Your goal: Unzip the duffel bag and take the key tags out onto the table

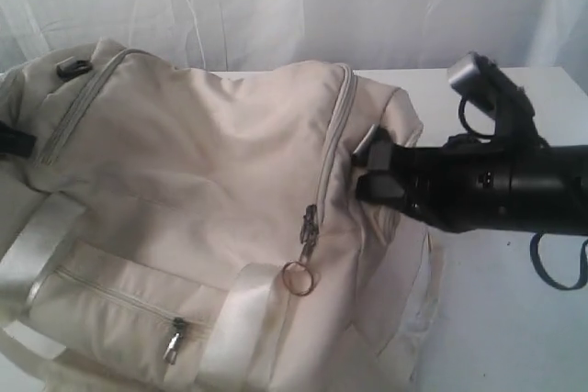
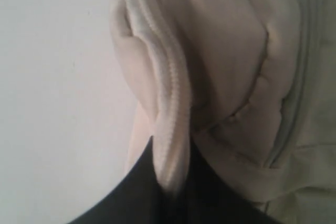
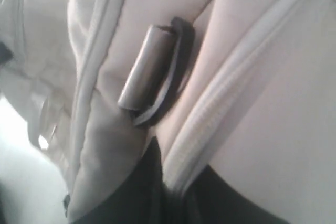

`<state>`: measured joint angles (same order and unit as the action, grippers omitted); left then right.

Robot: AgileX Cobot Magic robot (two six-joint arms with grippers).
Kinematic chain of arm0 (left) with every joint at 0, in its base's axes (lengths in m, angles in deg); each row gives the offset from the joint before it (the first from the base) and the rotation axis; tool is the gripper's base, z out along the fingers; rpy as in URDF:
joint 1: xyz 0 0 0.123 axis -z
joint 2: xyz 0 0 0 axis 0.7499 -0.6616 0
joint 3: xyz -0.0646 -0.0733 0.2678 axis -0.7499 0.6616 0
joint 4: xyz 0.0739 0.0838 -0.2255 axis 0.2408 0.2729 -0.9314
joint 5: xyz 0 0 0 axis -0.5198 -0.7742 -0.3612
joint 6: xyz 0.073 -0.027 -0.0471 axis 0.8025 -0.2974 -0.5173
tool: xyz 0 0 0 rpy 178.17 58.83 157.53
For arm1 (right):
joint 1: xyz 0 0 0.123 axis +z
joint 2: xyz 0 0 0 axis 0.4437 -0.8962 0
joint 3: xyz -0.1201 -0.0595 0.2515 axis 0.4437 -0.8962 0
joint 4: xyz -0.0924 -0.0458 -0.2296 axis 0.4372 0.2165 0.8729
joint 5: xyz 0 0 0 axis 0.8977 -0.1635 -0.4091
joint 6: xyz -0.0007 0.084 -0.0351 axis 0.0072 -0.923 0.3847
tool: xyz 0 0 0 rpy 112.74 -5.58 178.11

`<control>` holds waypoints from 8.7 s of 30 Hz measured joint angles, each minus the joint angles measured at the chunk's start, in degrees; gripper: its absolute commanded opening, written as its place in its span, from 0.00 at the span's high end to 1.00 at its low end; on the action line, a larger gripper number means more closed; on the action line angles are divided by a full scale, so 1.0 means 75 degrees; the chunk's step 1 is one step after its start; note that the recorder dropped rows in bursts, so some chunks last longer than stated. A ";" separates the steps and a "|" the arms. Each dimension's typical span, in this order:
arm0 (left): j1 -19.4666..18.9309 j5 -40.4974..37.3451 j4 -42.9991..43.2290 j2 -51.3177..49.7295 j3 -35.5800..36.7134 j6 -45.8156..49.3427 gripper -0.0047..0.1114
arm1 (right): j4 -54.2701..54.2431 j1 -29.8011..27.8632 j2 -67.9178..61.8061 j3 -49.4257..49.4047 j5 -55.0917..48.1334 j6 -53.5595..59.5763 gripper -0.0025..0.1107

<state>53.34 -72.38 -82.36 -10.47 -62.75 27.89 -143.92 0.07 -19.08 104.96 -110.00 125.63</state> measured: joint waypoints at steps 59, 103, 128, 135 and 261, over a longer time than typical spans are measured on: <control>0.0000 -0.1840 0.1207 0.1199 -0.0663 -0.1260 0.32 | 0.2793 -0.0284 -0.0440 0.2020 0.0737 -0.1350 0.39; 0.0087 -0.2054 0.3356 0.1495 -0.0055 -0.2709 0.96 | 0.4855 -0.1940 -0.0487 0.2508 -0.1400 -0.2537 0.98; 0.0061 -0.2740 0.2771 0.3676 0.0010 -0.3257 0.78 | 0.5065 -0.2444 0.0522 0.2556 -0.2156 -0.2569 0.40; 0.0001 -0.2792 0.2390 0.3144 -0.0008 -0.2745 0.34 | 0.5127 -0.2444 0.0938 0.2556 -0.2873 -0.2569 0.40; 0.0969 -0.4471 -1.2071 0.1941 0.1985 1.2957 0.39 | 0.5101 -0.1011 0.0963 0.2101 -0.4977 -0.1380 0.50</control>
<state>60.61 -105.91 -172.89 4.09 -47.87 125.07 -105.66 -7.51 -11.86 120.72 -147.32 115.28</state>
